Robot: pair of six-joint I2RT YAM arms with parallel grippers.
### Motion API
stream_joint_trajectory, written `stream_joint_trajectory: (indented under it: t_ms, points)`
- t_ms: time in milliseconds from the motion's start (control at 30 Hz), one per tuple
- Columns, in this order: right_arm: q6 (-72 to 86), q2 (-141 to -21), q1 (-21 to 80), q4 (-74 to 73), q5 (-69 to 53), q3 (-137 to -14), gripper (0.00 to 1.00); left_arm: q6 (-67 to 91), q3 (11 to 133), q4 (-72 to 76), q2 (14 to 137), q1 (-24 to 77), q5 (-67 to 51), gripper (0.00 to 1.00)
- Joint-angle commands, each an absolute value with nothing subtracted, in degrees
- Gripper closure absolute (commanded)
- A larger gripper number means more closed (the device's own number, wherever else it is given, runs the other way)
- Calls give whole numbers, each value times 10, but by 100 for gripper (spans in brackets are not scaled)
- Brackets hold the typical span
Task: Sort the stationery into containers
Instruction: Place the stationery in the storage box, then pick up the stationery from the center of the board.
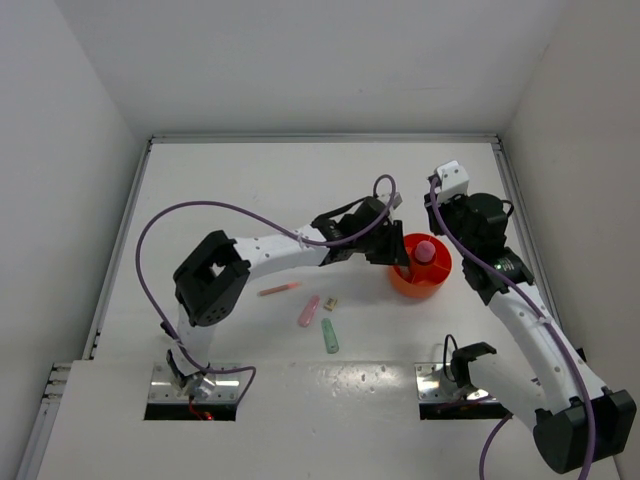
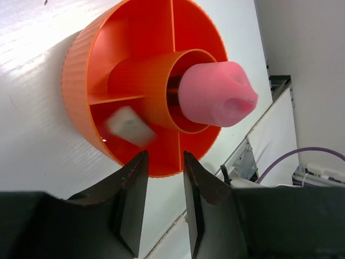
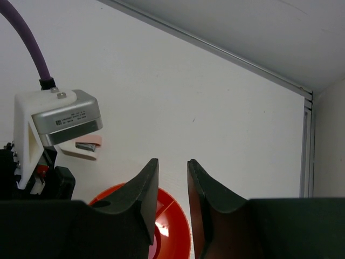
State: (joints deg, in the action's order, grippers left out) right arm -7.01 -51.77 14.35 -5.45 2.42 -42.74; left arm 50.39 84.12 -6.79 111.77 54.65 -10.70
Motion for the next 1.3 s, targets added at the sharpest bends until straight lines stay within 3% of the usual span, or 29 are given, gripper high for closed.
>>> stream_joint_trajectory:
  t_ms: [0,267,300,367,467,500,533,600,633,667,700,767,800,833,867,900,933,1267]
  points:
    - [-61,-509,141,-25,30,-429,72,514,860,-52,1128,555,-109,62]
    - [-61,-509,141,-25,30,-429,70,501,867,-65,1098,555,-88,58]
    - [-61,-504,141,-25,30,-429,70,491,861,-71,1083,555,-58,62]
    - [-61,-504,141,-25,30,-429,70,473,853,-96,1046,562,-19,87]
    - [-61,-504,141,-25,19,-429,74,460,834,-184,976,576,87,100]
    - [-61,-510,141,-31,14,-429,70,460,825,-211,963,576,107,100]
    - [-61,-515,141,-37,9,-429,56,473,794,-233,936,576,134,100]
    - [-61,-533,141,-67,-20,-445,11,497,746,-276,912,588,147,82]
    - [-68,-553,141,-81,-29,-454,12,525,723,-284,902,588,153,78]
    - [-76,-562,141,-92,-52,-462,31,536,678,-284,885,593,160,70]
    - [-76,-569,141,-110,-52,-469,97,543,660,-291,880,602,160,65]
    - [-76,-569,141,-118,-82,-475,100,549,631,-297,880,610,166,48]
    - [-83,-569,141,-118,-93,-475,100,549,631,-313,880,615,175,48]
    - [-83,-562,141,-118,-113,-469,86,541,631,-321,880,624,190,44]
    - [-83,-554,141,-123,-123,-469,66,541,631,-330,885,630,199,43]
    - [-90,-554,141,-123,-133,-469,36,534,631,-346,898,630,200,43]
    - [-95,-554,141,-128,-150,-469,31,526,631,-352,905,630,206,43]
    - [-100,-554,141,-128,-150,-469,32,501,655,-336,991,635,212,44]
